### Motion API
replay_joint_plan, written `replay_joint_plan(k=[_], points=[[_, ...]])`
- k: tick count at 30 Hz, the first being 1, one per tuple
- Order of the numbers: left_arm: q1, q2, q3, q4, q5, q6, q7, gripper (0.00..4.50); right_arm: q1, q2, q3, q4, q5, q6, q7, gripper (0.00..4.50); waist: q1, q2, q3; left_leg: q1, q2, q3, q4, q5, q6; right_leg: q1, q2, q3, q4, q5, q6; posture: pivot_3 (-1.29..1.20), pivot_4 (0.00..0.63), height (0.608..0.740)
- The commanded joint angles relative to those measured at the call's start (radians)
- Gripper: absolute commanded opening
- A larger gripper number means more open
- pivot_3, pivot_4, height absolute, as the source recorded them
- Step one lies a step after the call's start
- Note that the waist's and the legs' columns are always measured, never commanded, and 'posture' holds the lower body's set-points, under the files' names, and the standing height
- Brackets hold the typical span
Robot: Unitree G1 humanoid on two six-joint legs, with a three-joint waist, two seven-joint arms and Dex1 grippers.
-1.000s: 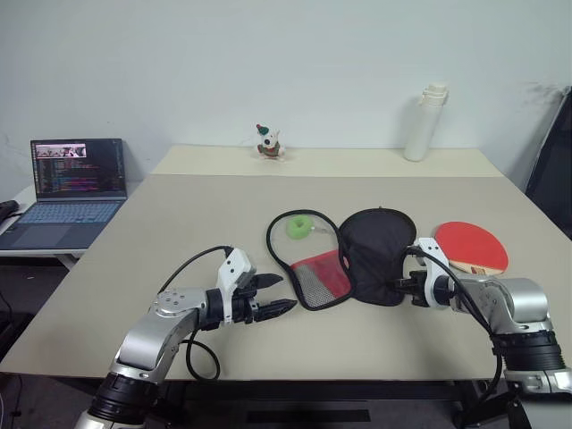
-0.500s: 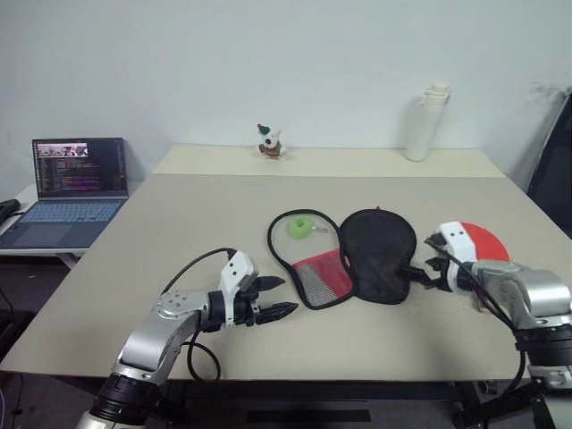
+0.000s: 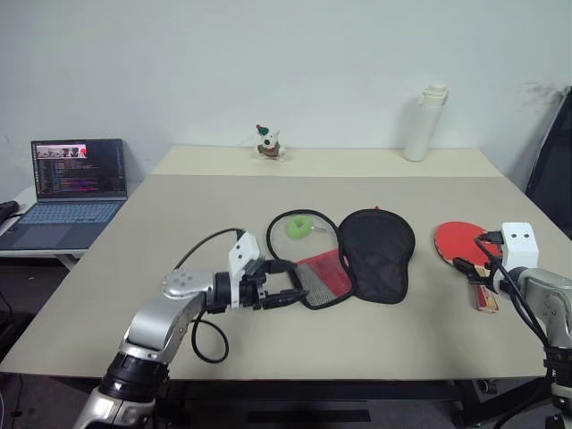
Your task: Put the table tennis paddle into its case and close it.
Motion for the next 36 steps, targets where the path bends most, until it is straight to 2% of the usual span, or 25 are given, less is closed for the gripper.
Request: replay_joint_plan(k=[1,13,16,23,25,27,31,36], points=[[-0.035,-0.014,-0.006,0.008,-0.002,-0.035,-0.016,3.60,-0.018,0.011,-0.025,0.051,-0.024,-0.048,-0.037,4.47,-0.001,0.000,0.000,0.000,0.000,0.000,0.000,0.000,0.000,0.000,0.000,0.000,0.000,0.000,0.000,0.00,0.150,0.740],[-0.021,-0.011,-0.002,0.018,0.012,-0.050,-0.009,3.60,-0.073,0.035,0.003,0.234,-0.038,-0.104,-0.032,4.47,-0.005,0.000,0.000,0.000,0.000,0.000,0.000,0.000,0.000,0.000,0.000,0.001,0.000,0.000,0.000,0.00,0.150,0.740],[-0.007,-0.009,0.000,0.010,0.015,-0.049,-0.002,3.60,-0.084,0.038,0.009,0.267,-0.044,-0.123,-0.032,3.90,-0.005,0.000,0.000,0.000,0.000,0.000,0.000,0.000,0.000,0.000,0.001,0.001,0.000,0.000,0.000,0.00,0.150,0.740],[0.026,0.001,0.004,-0.007,0.017,-0.049,0.011,3.60,-0.085,0.051,0.005,0.275,-0.040,-0.138,-0.050,1.62,-0.005,0.000,0.000,0.000,0.000,0.000,0.001,0.000,0.000,0.001,0.000,0.001,0.000,0.000,0.001,0.00,0.150,0.740],[0.038,0.006,0.008,-0.012,0.016,-0.046,0.015,3.60,-0.084,0.050,-0.001,0.260,-0.036,-0.137,-0.054,1.12,-0.005,0.000,0.000,0.001,0.000,0.000,0.001,0.000,0.000,0.001,0.000,0.001,0.000,0.000,0.001,0.00,0.150,0.740],[0.046,0.011,0.011,-0.016,0.015,-0.044,0.017,3.60,-0.084,0.046,-0.004,0.245,-0.033,-0.134,-0.053,1.11,-0.004,0.000,0.000,0.001,0.000,0.000,0.001,0.000,0.000,0.001,0.000,0.001,0.000,0.000,0.001,0.00,0.150,0.740],[0.084,0.041,0.030,-0.039,0.006,-0.031,0.023,3.60,-0.093,0.024,-0.020,0.073,0.001,-0.058,-0.040,1.11,-0.005,0.003,0.002,0.000,0.000,0.000,0.000,0.000,0.000,0.000,0.000,0.001,0.000,0.000,0.001,0.00,0.150,0.740],[0.114,0.058,0.038,-0.066,-0.003,-0.017,0.034,3.60,-0.160,0.098,-0.061,-0.177,0.074,0.120,-0.100,1.11,-0.008,0.004,0.003,-0.001,0.001,0.001,-0.001,0.000,0.000,-0.003,0.001,0.003,0.002,0.000,0.000,0.00,0.150,0.740]])
